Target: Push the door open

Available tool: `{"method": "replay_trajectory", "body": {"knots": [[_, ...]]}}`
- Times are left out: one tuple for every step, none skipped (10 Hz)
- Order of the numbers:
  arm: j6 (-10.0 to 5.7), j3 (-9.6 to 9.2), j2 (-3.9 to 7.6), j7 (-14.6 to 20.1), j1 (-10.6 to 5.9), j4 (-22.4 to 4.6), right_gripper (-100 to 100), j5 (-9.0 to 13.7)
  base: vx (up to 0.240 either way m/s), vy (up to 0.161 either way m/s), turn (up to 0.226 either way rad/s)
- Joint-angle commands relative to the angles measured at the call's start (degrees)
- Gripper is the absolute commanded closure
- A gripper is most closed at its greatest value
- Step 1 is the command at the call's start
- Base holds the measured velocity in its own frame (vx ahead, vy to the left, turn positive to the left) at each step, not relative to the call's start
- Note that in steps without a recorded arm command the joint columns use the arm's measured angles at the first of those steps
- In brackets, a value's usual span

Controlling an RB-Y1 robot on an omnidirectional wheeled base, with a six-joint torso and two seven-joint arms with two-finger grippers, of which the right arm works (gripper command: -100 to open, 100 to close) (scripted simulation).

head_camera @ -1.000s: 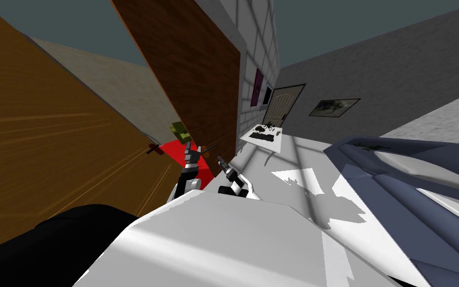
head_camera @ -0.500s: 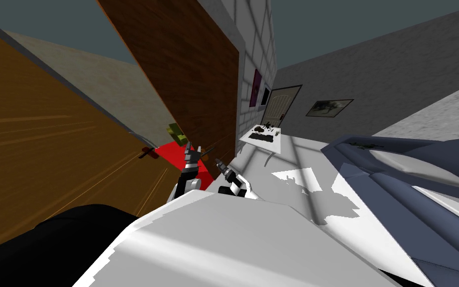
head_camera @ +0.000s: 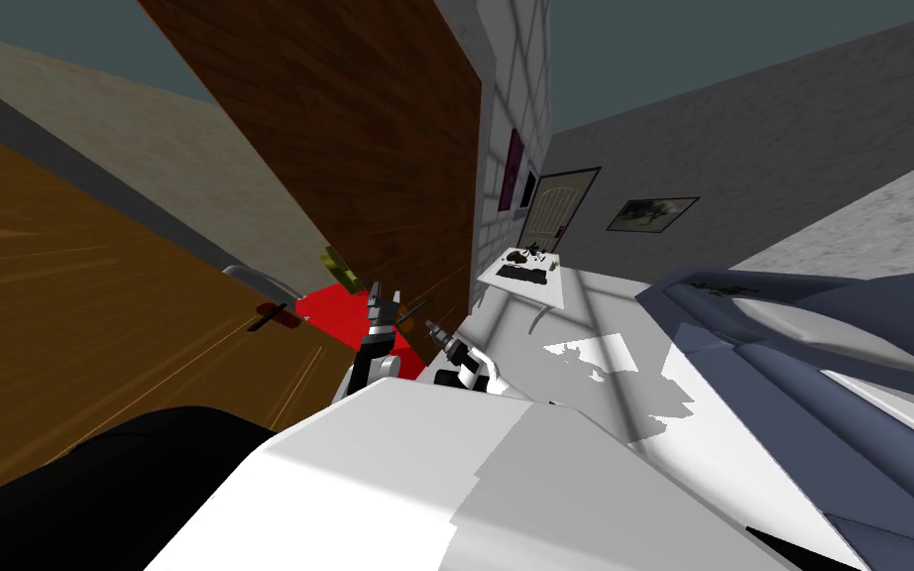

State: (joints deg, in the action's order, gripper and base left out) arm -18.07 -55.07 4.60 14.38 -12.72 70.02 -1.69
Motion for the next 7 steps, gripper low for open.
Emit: {"method": "replay_trajectory", "body": {"knots": [[0.0,0.0,0.0,0.0,0.0,0.0,-100,0.0,0.057,0.026,-0.011],[-0.02,0.24,0.0,-0.08,-0.09,-0.55,-100,-0.01,0.069,0.073,0.044],[-0.04,0.34,-0.04,-0.12,-0.1,-0.71,-100,-0.01,0.09,0.13,0.028],[-0.07,0.56,-0.16,-0.22,-0.13,-1.05,-100,-0.02,0.091,0.156,0.026],[-0.11,0.8,-0.35,-0.33,-0.16,-1.43,-100,-0.04,0.109,0.183,0.049],[-0.13,0.93,-0.47,-0.38,-0.18,-1.63,-100,-0.04,0.1,0.185,0.024],[-0.17,1.17,-0.77,-0.49,-0.21,-2.01,-100,-0.06,0.087,0.147,0.011]]}}
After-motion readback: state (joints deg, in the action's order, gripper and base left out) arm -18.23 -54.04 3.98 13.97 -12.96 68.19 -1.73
